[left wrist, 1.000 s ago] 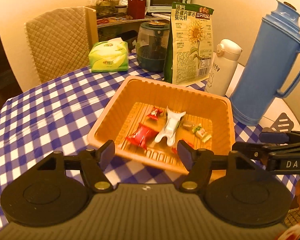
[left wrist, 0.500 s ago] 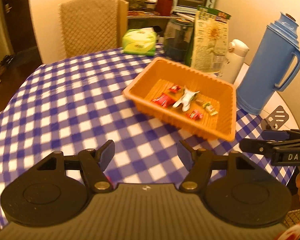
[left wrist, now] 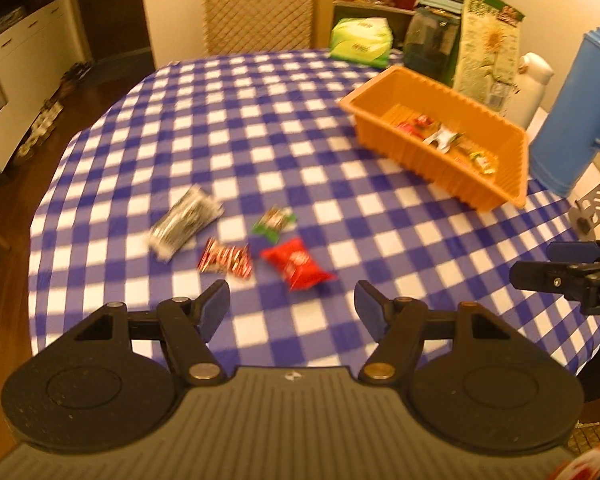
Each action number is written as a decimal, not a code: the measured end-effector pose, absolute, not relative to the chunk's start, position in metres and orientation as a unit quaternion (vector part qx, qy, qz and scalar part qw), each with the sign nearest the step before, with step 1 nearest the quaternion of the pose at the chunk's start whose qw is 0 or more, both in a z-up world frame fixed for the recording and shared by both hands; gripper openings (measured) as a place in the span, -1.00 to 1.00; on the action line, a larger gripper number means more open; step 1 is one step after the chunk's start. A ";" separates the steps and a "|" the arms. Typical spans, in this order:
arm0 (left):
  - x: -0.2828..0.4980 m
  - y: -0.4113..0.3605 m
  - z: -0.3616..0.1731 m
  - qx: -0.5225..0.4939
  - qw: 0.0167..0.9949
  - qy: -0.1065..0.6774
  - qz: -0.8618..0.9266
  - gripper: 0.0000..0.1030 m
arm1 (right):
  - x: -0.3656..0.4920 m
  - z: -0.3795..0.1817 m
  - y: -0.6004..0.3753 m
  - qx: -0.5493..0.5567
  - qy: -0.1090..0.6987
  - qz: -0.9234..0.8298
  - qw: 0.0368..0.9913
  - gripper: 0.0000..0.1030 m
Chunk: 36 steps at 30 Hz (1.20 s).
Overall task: Organize snacks
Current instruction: 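Move both tools back toward the remaining snacks, then grasp the red square packet with the right gripper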
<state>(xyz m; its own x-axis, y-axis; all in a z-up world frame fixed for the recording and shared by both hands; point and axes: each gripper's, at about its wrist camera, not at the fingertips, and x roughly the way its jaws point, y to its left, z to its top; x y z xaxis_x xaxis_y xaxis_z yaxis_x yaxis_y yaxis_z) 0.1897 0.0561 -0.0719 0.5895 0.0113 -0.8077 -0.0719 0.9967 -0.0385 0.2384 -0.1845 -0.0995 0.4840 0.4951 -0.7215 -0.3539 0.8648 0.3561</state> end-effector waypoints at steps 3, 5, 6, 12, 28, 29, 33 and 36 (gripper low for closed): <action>0.178 0.061 -0.078 -0.039 0.886 0.460 0.040 0.29 | 0.234 -0.105 -0.172 0.065 0.449 0.265 0.851 1.00; 0.171 0.066 -0.081 -0.040 0.884 0.462 0.052 0.29 | 0.231 -0.108 -0.162 0.053 0.452 0.284 0.844 1.00; 0.168 0.068 -0.082 -0.042 0.883 0.464 0.058 0.29 | 0.229 -0.110 -0.158 0.047 0.455 0.293 0.840 1.00; 0.154 0.083 -0.088 -0.057 0.876 0.469 0.091 0.29 | 0.226 -0.124 -0.127 0.029 0.473 0.331 0.816 0.99; 0.143 0.115 -0.104 -0.075 0.861 0.481 0.148 0.29 | 0.240 -0.137 -0.069 -0.018 0.468 0.356 0.809 0.99; 0.144 0.117 -0.105 -0.075 0.860 0.481 0.150 0.29 | 0.242 -0.138 -0.067 -0.017 0.467 0.357 0.809 0.99; 0.146 0.125 -0.107 -0.075 0.859 0.482 0.158 0.29 | 0.249 -0.139 -0.057 -0.021 0.461 0.361 0.811 0.90; 0.148 0.130 -0.109 -0.076 0.858 0.483 0.161 0.29 | 0.255 -0.140 -0.050 -0.025 0.459 0.361 0.811 0.67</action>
